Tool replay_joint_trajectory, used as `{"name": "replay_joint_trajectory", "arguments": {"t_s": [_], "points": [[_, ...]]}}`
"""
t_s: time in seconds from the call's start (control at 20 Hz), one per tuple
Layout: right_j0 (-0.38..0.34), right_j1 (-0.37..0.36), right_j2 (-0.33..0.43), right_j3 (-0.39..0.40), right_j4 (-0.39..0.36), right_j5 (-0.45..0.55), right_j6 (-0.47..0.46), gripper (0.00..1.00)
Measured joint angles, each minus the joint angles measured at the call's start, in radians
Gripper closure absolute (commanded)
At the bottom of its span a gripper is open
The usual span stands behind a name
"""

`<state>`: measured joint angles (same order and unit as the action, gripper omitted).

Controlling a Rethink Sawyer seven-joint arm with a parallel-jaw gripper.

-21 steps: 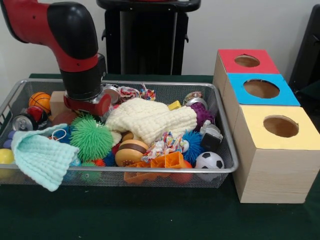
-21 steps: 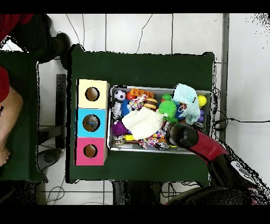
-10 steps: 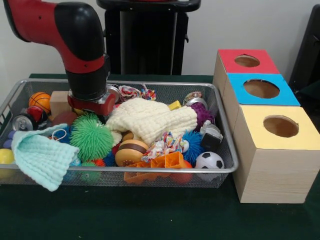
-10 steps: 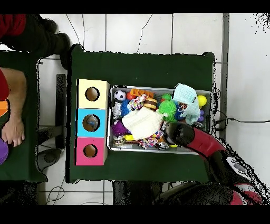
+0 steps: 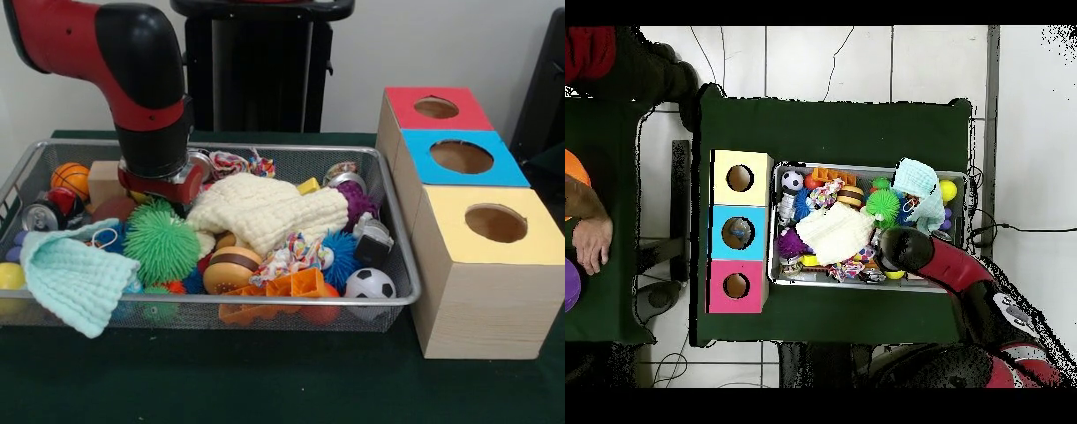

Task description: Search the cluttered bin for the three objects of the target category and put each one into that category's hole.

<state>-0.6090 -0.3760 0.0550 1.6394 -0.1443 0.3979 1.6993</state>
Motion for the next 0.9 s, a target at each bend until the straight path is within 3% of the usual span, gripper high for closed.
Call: {"name": "replay_joint_trajectory", "arguments": {"t_s": [0.4, 0.45, 0.9], "points": [[0.0, 0.004, -0.001, -0.005, 0.0, 0.0, 0.0, 1.0], [0.0, 0.005, -0.001, -0.006, 0.0, 0.0, 0.0, 0.0], [0.001, 0.012, -0.003, -0.011, 0.0, 0.0, 0.0, 0.0]]}}
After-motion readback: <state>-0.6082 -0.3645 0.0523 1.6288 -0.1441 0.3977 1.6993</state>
